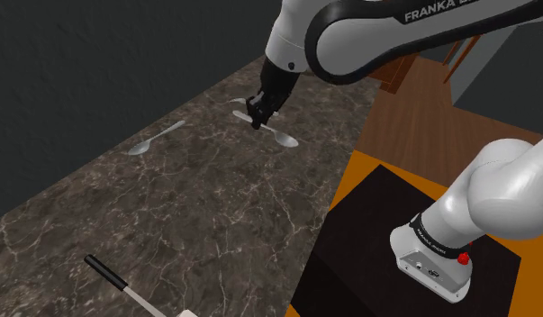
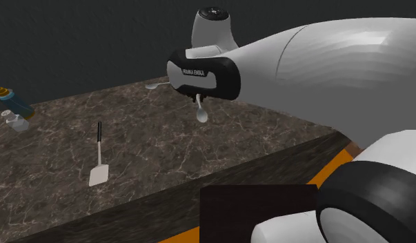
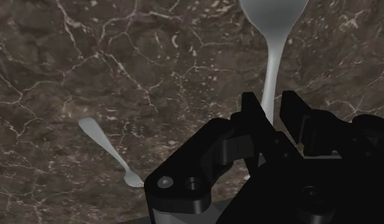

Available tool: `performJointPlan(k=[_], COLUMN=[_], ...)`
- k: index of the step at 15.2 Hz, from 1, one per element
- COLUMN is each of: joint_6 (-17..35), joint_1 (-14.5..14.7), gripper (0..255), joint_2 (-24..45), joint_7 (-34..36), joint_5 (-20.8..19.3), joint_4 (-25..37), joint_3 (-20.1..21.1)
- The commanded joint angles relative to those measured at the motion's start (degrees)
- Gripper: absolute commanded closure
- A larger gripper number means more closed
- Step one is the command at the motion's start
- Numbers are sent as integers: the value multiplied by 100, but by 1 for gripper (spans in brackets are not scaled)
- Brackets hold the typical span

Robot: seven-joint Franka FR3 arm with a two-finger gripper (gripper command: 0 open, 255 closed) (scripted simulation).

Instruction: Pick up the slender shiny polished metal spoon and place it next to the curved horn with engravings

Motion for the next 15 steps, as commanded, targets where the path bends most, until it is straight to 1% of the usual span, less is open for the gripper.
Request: performJointPlan(k=[1,8,15], joint_6=[-10,-135,-301], joint_1=[-75,-389,-753], gripper=[255,255,255], joint_2=[-157,-406,-349], joint_7=[-383,-1531,-2619], joint_5=[98,208,194], joint_4=[-179,-437,-365], joint_3=[-230,-1003,-1761])
